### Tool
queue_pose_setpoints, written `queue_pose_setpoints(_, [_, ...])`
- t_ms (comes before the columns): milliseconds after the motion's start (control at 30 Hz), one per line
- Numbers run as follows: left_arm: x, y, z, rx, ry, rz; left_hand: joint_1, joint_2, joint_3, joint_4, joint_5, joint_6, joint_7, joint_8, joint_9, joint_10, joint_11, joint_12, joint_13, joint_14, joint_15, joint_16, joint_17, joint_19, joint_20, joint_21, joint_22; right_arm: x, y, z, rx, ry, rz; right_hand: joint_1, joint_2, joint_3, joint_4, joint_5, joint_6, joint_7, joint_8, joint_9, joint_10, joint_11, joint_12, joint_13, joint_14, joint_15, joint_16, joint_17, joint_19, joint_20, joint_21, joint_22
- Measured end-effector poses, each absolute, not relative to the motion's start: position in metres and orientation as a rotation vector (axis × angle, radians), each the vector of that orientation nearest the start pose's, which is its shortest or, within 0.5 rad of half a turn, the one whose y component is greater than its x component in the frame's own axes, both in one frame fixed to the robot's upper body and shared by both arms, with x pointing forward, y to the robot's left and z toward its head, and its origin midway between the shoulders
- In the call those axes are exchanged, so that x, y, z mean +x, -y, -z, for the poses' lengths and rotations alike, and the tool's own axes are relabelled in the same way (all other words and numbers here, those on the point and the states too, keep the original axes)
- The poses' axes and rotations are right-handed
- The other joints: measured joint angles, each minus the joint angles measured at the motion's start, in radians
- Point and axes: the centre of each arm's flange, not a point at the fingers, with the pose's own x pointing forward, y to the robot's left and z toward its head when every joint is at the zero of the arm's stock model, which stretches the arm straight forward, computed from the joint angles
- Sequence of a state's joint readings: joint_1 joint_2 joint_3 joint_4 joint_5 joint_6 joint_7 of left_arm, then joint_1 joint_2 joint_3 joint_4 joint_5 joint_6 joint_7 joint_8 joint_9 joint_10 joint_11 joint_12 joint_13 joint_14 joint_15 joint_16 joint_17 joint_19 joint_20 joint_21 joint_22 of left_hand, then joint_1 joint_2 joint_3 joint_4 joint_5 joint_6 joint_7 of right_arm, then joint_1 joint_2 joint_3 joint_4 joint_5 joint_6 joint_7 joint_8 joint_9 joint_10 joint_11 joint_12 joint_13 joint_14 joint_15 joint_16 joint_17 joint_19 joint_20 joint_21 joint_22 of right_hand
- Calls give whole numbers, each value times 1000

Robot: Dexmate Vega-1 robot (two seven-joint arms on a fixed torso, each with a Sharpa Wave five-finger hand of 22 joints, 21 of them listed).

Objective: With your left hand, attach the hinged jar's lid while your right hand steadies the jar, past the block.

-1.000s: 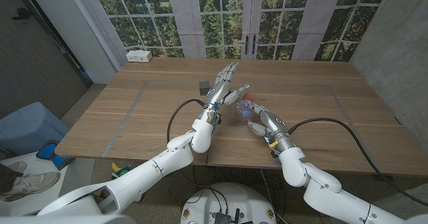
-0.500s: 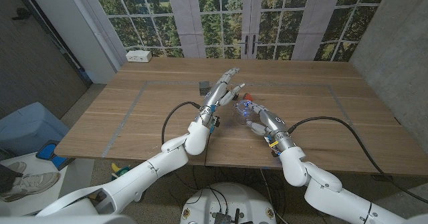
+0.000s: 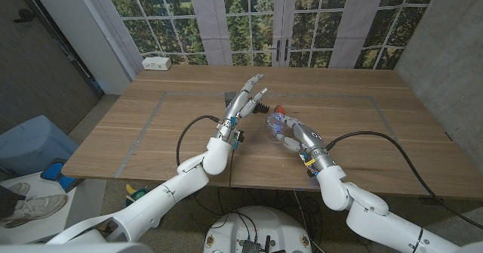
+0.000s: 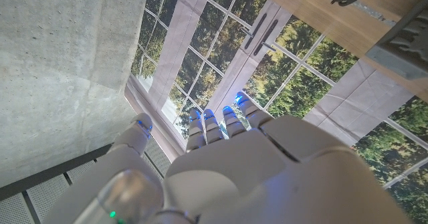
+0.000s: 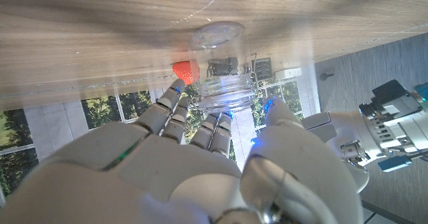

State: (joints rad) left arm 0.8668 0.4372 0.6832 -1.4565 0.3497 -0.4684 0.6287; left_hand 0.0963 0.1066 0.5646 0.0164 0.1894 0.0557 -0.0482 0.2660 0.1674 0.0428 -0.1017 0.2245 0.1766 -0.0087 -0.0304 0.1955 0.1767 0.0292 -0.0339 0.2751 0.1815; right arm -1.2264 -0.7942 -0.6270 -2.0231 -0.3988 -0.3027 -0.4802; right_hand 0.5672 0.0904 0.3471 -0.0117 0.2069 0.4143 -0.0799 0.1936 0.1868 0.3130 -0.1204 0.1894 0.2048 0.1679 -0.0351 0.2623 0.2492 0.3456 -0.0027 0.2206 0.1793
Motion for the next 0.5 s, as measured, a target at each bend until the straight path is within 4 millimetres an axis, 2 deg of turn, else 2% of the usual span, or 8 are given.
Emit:
queue_pose_setpoints(67, [562, -104, 51, 558, 1124, 79, 0, 0, 2, 2, 0, 0, 0, -2, 0, 0, 0, 0, 0, 0, 0, -4, 0, 0, 0, 0, 0, 504, 179, 140, -1036, 637, 47, -30, 9, -6, 15, -8, 5, 10, 6, 2, 25, 25, 0, 0, 0, 0, 0, 0, -1, 1, -4, 0])
queue_pose_setpoints(167, [561, -106, 51, 543, 1118, 80, -2, -2, 6, 6, 0, 0, 0, -6, 0, 0, 0, 0, 0, 0, 0, -7, 0, 0, 0, -6, -5, 503, 181, 138, -1017, 662, 46, -68, 26, -18, 38, -17, 7, 14, 8, 0, 31, 43, 3, 1, 0, -1, 0, 5, -1, 1, -8, 0])
queue_pose_setpoints(300, [561, -109, 51, 526, 1113, 79, -8, -2, 10, 18, 0, 0, 0, -8, 0, 0, 0, -8, 0, 0, 0, -7, 0, 0, 0, -6, -5, 501, 183, 134, -986, 701, 43, -108, 44, -29, 65, -25, 7, 14, 6, -1, 26, 50, 4, 0, 0, -1, 0, 9, -1, 1, -8, 0])
queue_pose_setpoints(500, [560, -115, 51, 489, 1100, 73, -13, -5, 19, 28, 8, 2, 2, -17, 0, 0, 0, -8, 0, 0, 0, -7, 0, 0, 0, -6, -5, 499, 187, 131, -947, 743, 40, -179, 38, -52, 96, -30, -13, 15, -7, -5, 5, 63, 4, -5, -5, -6, 0, 13, -1, 1, -8, 2])
